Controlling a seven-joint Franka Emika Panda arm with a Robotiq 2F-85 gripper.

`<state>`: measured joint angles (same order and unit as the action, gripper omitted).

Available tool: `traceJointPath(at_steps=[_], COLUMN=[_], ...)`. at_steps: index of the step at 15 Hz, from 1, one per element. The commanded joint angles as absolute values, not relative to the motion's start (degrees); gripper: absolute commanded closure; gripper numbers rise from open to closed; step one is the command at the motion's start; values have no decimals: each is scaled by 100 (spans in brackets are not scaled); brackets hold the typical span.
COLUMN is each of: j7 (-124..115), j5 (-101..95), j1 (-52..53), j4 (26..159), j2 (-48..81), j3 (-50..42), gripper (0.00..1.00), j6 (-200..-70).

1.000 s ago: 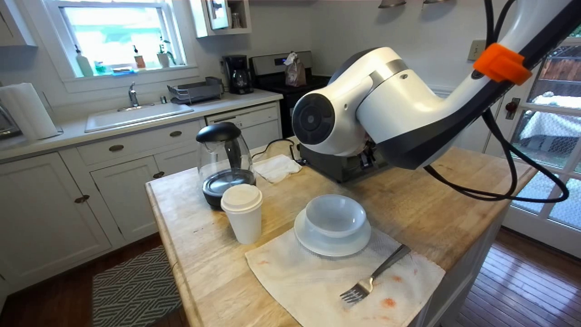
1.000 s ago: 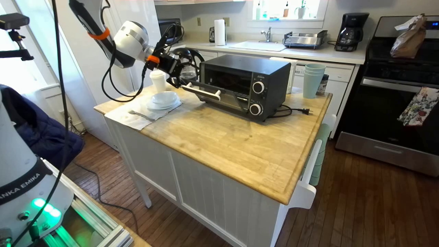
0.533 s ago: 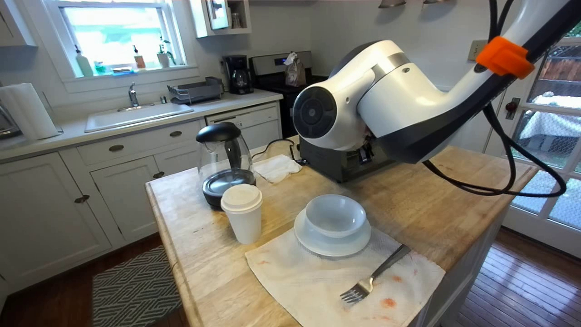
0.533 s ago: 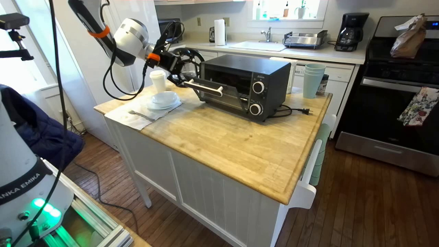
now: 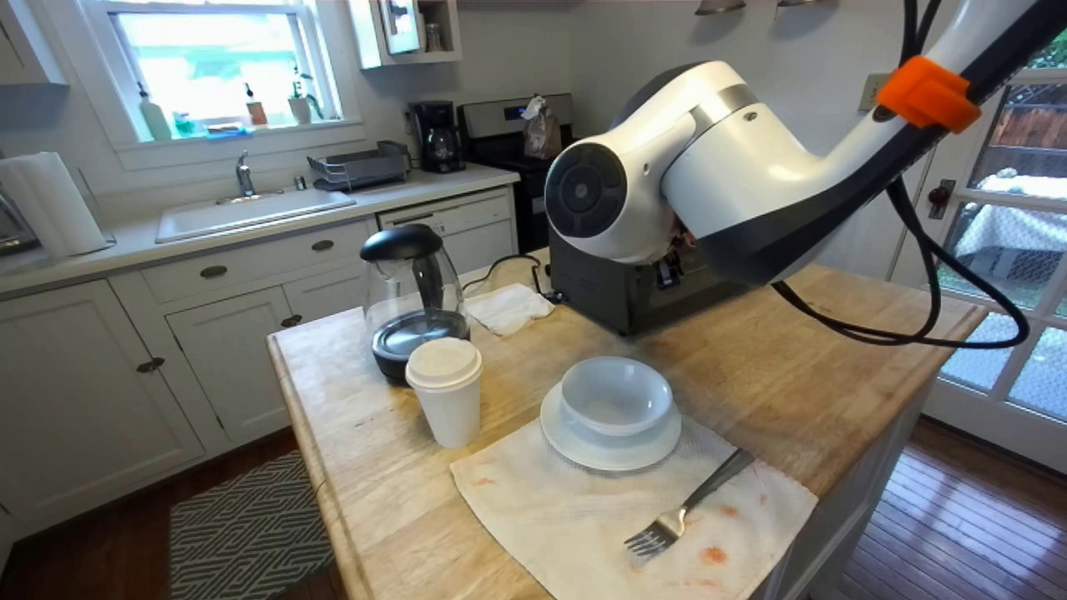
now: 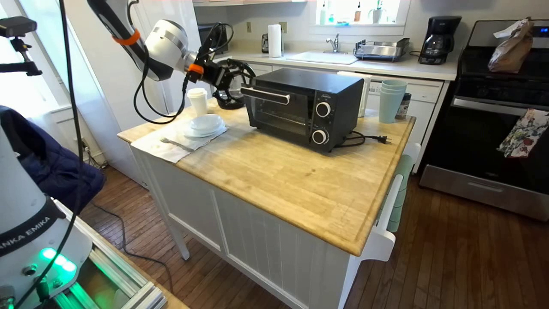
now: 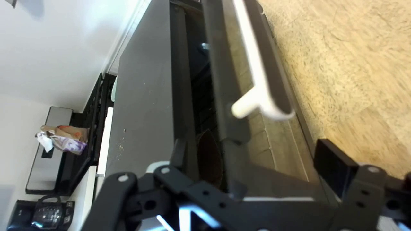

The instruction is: Pick up the white bowl from the oven tray and put it on the white bowl on the white plate, close the oven door fully

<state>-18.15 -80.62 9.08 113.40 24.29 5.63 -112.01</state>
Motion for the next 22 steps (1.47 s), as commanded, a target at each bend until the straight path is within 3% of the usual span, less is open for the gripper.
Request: traceJointPath(at_steps=[1,9,22], j7=[-1950,-2110,-1623], j5=[-8241,-7972,-4683], j1=[746,653,383], j4=[11294,11417,11471], j2=[2394,2042,705], j3=[525,583,435], gripper=[0,0,0], j6=[-11465,-11960,-11868])
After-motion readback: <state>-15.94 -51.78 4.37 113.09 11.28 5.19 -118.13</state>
